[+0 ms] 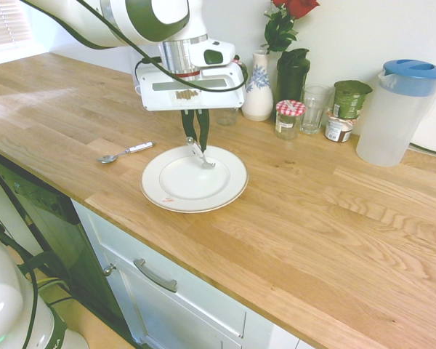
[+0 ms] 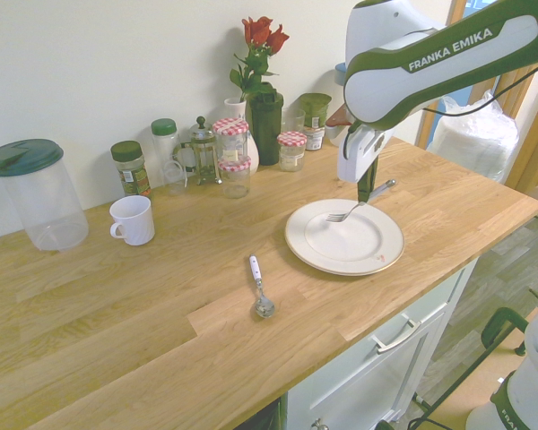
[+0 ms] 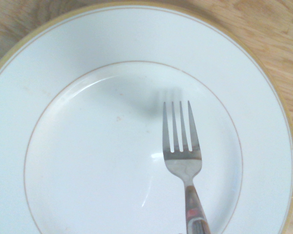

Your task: Put the fork into the plate

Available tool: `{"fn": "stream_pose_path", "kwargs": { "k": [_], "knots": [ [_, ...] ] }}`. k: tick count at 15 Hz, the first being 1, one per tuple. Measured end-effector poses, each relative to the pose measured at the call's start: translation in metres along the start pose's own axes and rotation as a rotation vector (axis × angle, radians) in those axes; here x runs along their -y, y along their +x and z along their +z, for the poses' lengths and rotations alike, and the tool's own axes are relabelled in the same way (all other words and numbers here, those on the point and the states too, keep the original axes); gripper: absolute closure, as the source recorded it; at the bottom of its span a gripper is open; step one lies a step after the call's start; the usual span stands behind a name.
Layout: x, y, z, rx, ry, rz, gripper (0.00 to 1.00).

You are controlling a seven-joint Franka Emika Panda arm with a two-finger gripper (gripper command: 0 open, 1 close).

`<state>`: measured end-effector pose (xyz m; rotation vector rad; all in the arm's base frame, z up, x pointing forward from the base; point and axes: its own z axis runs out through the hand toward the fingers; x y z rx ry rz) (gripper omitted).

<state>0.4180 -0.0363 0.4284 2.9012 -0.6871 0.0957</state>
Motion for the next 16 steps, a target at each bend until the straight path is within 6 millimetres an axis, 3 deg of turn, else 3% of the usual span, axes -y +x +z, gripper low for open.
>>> {"fn": "stream_pose_path", "kwargs": {
  "k": [7, 14, 15, 16],
  "knots": [
    [-0.005, 0.022, 0.03, 0.011, -0.005, -0.007, 1.0],
    [0.02, 0.041, 0.056, 0.04, -0.039, -0.014, 1.0],
    [0.022, 0.041, 0.06, 0.046, -0.045, -0.014, 0.0],
    [0.023, 0.041, 0.063, 0.051, -0.05, -0.013, 0.0]
  ]
}}
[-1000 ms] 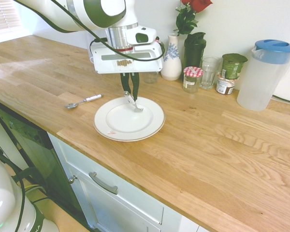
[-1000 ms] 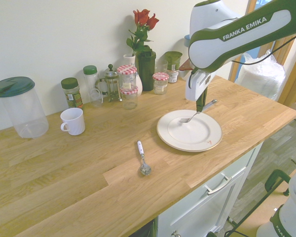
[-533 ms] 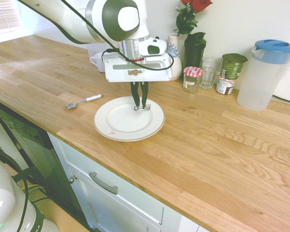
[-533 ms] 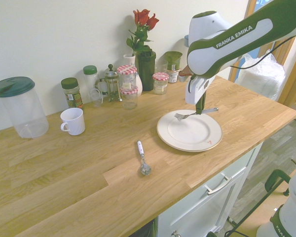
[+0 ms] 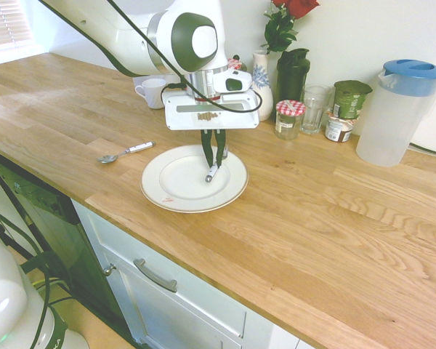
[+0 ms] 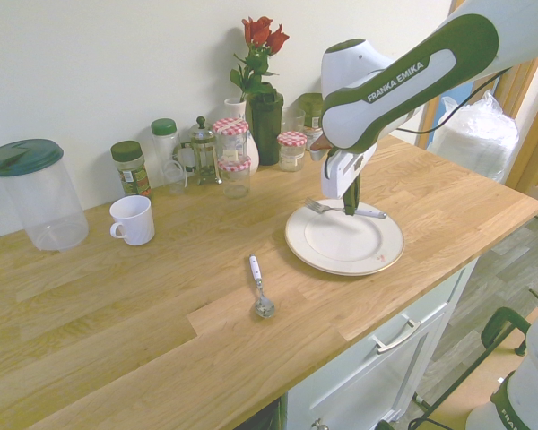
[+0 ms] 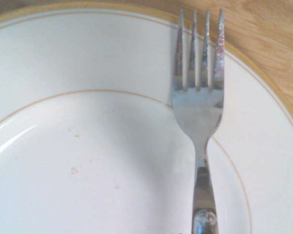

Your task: Put the fork into the plate

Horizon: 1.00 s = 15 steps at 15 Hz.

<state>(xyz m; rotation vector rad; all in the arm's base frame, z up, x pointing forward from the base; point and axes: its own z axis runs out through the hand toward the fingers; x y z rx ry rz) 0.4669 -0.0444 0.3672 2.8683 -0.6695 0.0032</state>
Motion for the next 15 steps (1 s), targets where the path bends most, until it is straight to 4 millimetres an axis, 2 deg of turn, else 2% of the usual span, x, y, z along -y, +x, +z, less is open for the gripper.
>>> {"fn": "stream_pose_path", "kwargs": {
  "k": [15],
  "knots": [
    [-0.0043, 0.0021, 0.0014, -0.01, -0.013, -0.004, 0.0]
  ]
}}
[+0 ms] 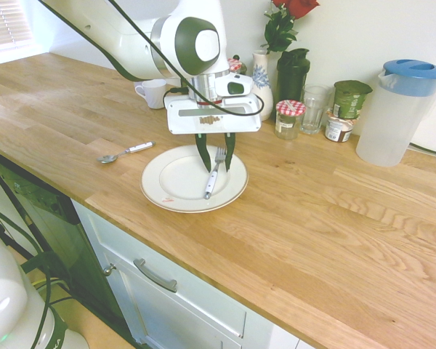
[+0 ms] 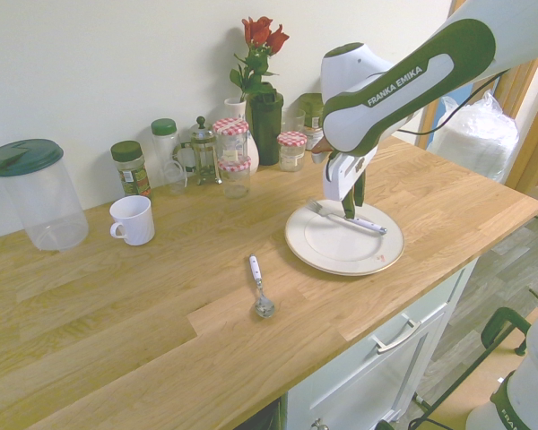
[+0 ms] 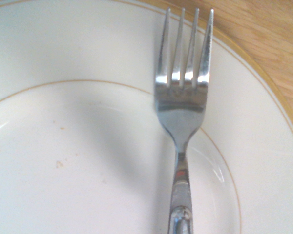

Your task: Put the fork into the plate

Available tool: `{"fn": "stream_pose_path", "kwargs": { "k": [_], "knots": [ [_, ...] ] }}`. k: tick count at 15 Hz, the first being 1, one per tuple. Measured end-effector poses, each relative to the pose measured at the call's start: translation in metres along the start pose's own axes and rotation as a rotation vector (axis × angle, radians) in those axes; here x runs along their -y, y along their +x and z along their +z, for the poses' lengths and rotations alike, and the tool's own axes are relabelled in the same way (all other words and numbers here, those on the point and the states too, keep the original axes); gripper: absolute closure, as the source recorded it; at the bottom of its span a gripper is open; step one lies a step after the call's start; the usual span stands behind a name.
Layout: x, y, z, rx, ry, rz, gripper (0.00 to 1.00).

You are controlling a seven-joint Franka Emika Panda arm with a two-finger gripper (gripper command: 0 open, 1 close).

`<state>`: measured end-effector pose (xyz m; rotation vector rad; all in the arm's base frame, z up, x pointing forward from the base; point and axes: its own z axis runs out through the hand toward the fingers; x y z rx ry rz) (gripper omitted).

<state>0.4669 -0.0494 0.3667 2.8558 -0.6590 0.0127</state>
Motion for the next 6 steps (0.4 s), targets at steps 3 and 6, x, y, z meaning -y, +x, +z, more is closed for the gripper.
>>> {"fn": "stream_pose_path", "kwargs": {
  "k": [3, 6],
  "knots": [
    [-0.008, -0.007, -0.01, -0.041, 0.021, 0.007, 0.0],
    [-0.023, -0.027, -0.026, -0.089, 0.054, 0.01, 0.0]
  ]
}}
